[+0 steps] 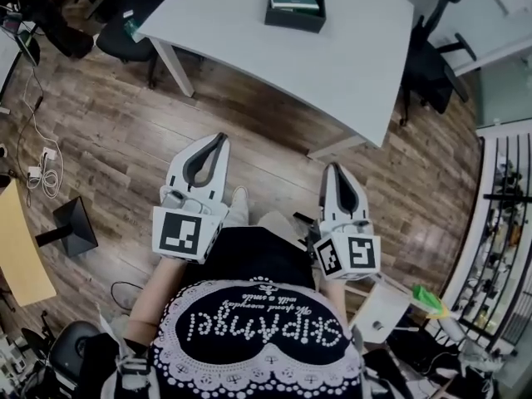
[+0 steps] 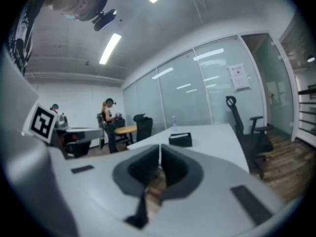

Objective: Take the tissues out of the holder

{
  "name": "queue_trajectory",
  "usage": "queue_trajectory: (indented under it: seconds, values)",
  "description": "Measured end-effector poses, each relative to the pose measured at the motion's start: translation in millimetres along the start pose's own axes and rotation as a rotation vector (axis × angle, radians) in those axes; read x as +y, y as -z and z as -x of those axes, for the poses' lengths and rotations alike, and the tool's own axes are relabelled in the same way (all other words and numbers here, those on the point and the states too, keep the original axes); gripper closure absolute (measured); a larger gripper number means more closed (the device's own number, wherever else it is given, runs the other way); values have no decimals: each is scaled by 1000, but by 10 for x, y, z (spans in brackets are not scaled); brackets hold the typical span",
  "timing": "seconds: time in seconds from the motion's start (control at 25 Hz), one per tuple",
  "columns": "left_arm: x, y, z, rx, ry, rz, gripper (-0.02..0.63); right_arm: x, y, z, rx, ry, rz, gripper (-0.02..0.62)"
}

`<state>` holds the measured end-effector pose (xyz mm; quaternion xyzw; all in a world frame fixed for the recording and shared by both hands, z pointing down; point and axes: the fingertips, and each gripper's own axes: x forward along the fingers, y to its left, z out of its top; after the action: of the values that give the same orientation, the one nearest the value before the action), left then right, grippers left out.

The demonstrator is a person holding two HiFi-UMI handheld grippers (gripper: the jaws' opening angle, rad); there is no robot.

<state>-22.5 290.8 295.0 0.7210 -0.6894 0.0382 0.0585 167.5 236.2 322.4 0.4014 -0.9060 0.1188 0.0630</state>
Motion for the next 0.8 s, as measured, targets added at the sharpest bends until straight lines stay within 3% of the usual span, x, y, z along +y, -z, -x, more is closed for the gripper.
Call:
queue_trajectory:
  seconds: [0.48, 0.8]
  values:
    - [232, 118, -281, 44, -6, 40, 577, -137, 93, -281, 47, 28, -25, 561]
    - [475, 103, -718, 63, -55, 59, 577, -320, -9, -819, 87, -10, -15, 561]
